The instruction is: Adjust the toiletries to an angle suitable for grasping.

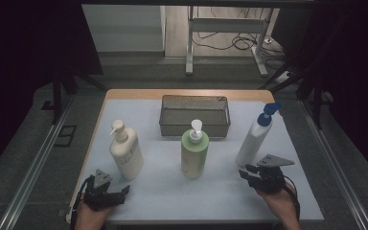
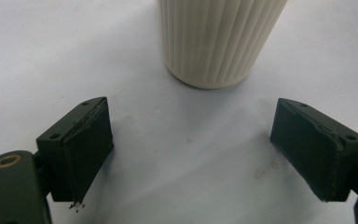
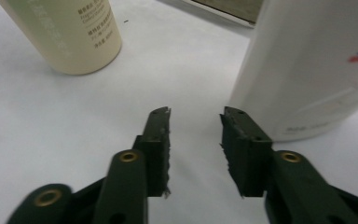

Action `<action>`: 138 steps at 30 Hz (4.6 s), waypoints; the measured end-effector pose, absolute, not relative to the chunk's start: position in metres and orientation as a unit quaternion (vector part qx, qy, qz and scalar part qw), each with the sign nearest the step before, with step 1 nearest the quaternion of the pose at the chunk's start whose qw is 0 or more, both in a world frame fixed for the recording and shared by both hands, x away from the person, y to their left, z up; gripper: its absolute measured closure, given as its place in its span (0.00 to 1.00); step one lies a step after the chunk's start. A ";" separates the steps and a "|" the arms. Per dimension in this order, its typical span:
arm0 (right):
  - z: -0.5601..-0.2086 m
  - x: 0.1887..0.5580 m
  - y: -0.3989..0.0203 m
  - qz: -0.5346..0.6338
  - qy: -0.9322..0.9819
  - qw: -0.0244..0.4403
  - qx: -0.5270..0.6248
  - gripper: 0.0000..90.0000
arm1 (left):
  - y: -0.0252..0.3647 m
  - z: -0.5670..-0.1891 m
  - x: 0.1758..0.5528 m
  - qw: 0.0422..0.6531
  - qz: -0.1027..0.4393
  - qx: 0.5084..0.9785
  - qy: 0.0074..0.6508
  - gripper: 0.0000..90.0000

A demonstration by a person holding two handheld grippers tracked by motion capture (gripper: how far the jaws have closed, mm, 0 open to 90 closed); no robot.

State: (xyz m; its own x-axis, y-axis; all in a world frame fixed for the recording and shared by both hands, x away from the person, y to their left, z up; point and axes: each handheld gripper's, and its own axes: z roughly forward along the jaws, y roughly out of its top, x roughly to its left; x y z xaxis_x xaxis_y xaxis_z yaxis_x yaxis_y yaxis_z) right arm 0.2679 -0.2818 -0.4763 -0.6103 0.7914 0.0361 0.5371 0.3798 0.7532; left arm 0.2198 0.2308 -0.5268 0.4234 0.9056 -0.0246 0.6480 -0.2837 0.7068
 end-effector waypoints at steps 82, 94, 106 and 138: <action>-0.490 0.297 -0.280 0.330 0.785 0.236 0.468 1.00 | 0.231 -0.527 0.220 0.329 0.196 0.777 0.500 0.14; -0.490 0.292 -0.298 0.332 0.783 0.235 0.471 1.00 | 0.231 -0.527 0.220 0.329 0.195 0.777 0.500 0.14; -0.490 0.291 -0.321 0.328 0.774 0.239 0.485 0.98 | 0.231 -0.527 0.220 0.329 0.195 0.777 0.500 0.14; -0.443 0.268 -0.341 0.358 0.790 0.210 0.451 0.39 | 0.231 -0.527 0.220 0.329 0.196 0.777 0.500 0.14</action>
State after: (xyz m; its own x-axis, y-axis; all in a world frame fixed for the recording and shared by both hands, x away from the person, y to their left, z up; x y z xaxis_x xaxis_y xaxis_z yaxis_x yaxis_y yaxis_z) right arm 0.2679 -0.3408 -0.4426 -0.5043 0.8635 -0.0086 0.5623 0.3359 0.7557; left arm 0.2199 0.2308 -0.5269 0.4228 0.9058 -0.0257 0.6482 -0.2825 0.7071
